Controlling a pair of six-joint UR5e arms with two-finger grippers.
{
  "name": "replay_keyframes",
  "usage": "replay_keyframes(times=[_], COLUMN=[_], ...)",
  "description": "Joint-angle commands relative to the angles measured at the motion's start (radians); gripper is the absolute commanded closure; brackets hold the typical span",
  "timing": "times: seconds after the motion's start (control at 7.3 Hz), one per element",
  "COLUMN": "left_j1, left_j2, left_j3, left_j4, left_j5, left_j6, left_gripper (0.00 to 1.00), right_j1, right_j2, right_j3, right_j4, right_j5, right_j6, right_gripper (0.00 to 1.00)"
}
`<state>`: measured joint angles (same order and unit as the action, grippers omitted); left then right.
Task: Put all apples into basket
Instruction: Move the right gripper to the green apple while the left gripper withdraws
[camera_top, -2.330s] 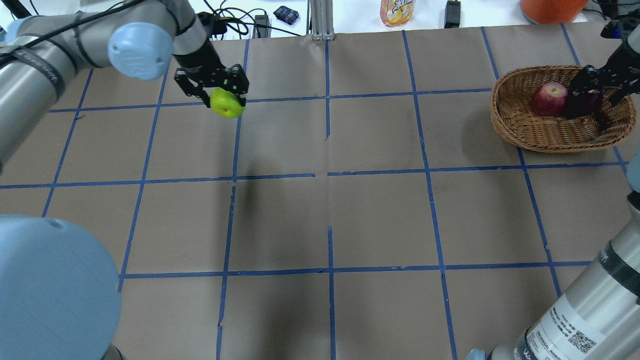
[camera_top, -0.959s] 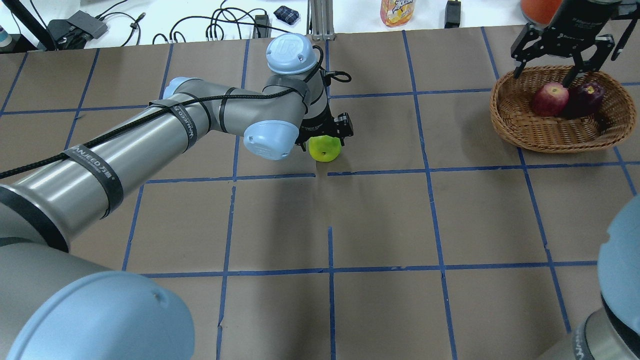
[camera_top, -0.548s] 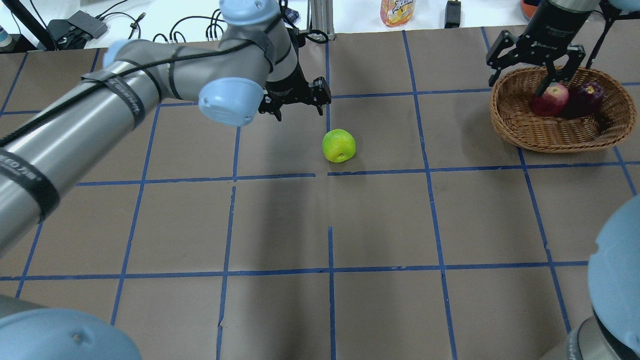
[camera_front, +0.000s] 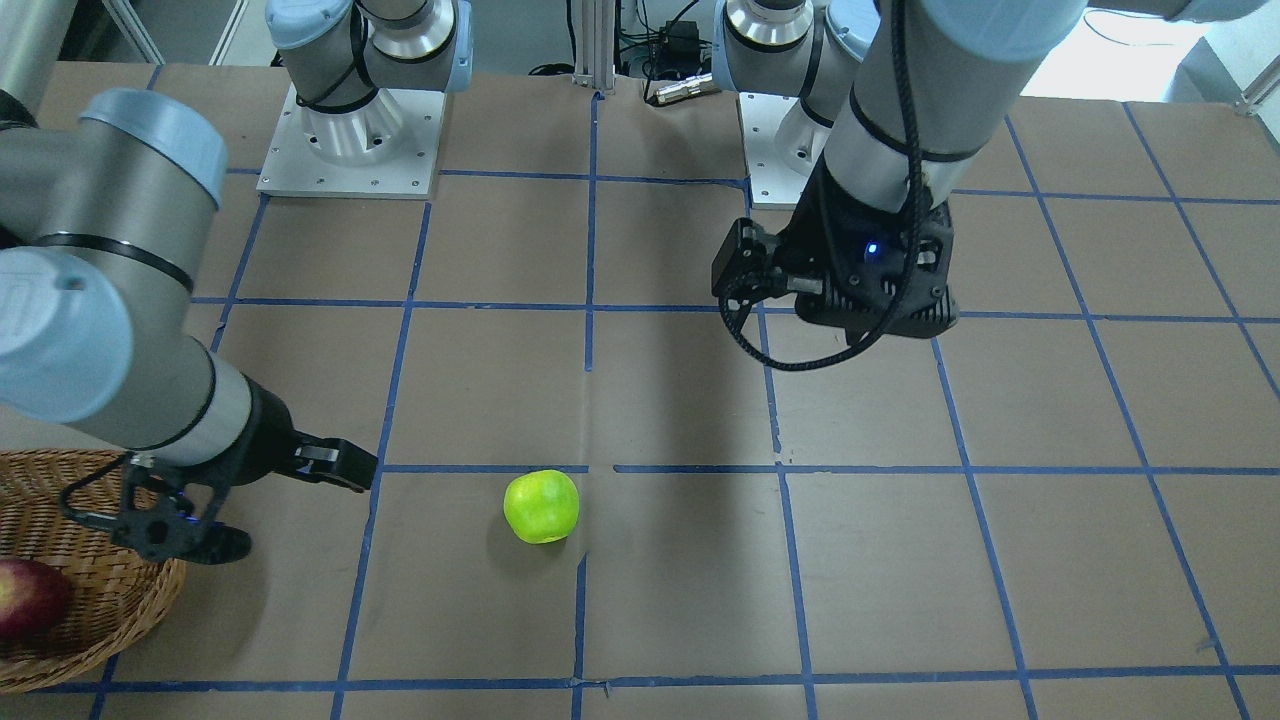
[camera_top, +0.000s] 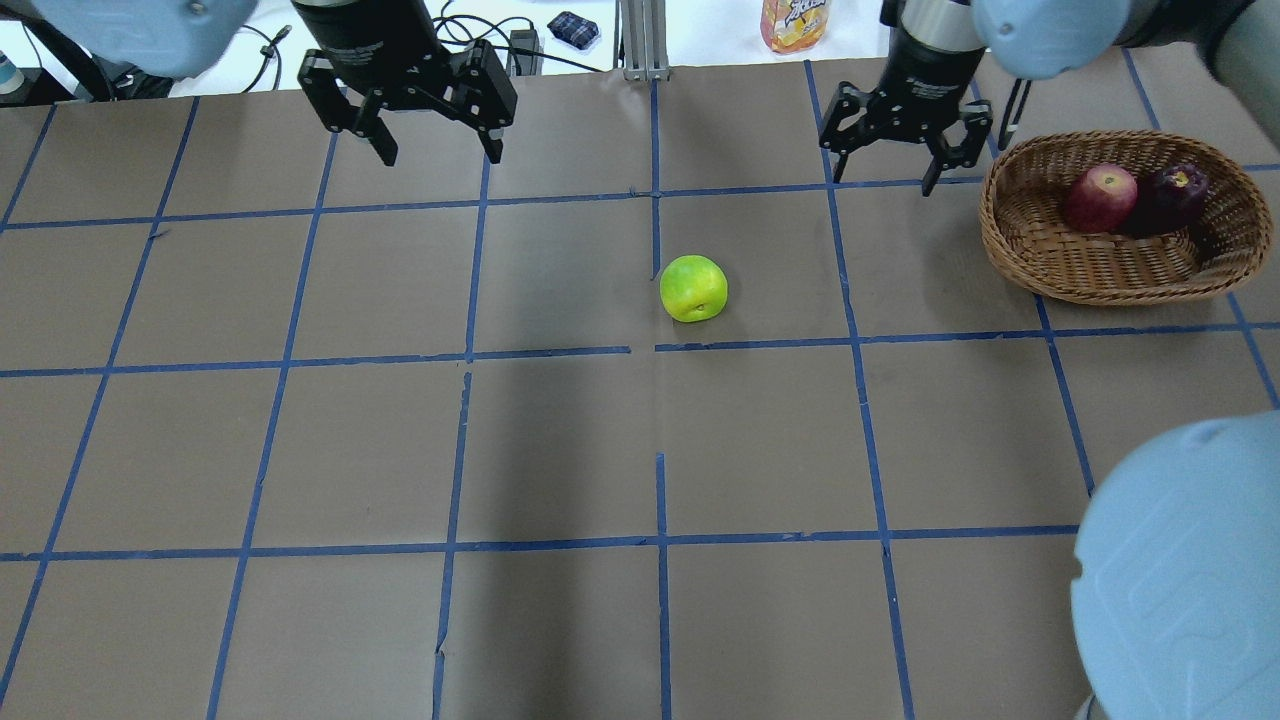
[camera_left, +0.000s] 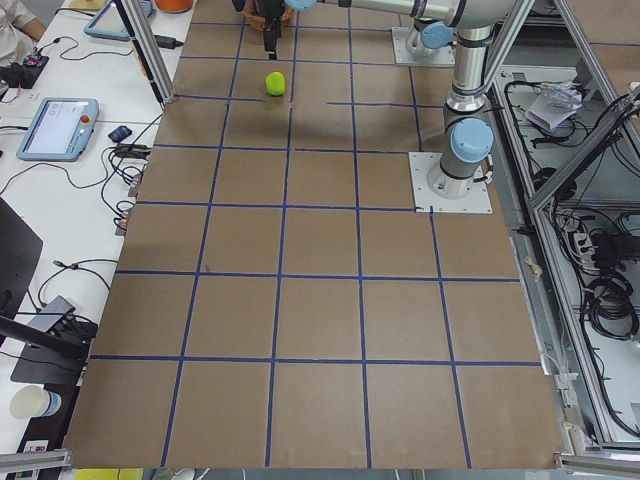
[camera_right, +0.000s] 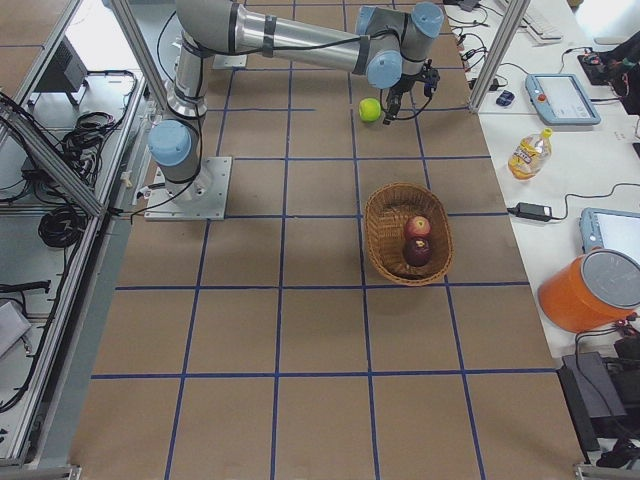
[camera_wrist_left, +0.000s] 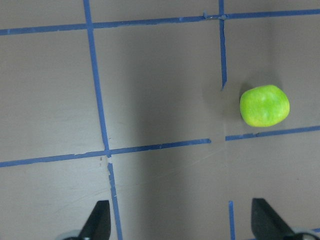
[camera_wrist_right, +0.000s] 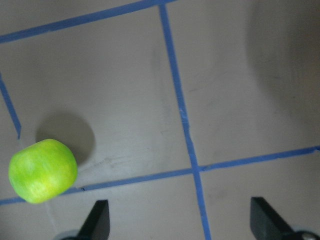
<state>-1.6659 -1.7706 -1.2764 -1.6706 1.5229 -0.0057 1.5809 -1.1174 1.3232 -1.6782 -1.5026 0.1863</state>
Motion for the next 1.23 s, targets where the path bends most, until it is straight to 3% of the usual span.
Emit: replay_keyframes(times=[0.0, 0.27, 0.55, 1.1], left_j1=[0.056, 0.106, 0.112, 0.124], left_j2=[0.094, 0.179, 0.212, 0.197], left_j3=[-0.044, -0.147, -0.201, -0.181], left_j4=[-0.125, -0.115, -0.08, -0.067], left_j5=[0.031, 0.08, 0.082, 0.082], left_j6=[0.032, 0.115, 0.119, 0.064], left_gripper=[0.0, 0.0, 0.0, 0.0], right_j1=[0.123, 0.189, 0.241, 0.263], right_j2=[0.085, 0.14, 0.185, 0.22], right_j3=[0.008, 0.008, 0.008, 0.01], right_j4=[-0.147, -0.246, -0.253, -0.262], right_j5=[-0.002, 0.008, 0.009, 0.01], right_j6=[0.111, 0.192, 0.231, 0.249], right_gripper=[0.0, 0.0, 0.0, 0.0])
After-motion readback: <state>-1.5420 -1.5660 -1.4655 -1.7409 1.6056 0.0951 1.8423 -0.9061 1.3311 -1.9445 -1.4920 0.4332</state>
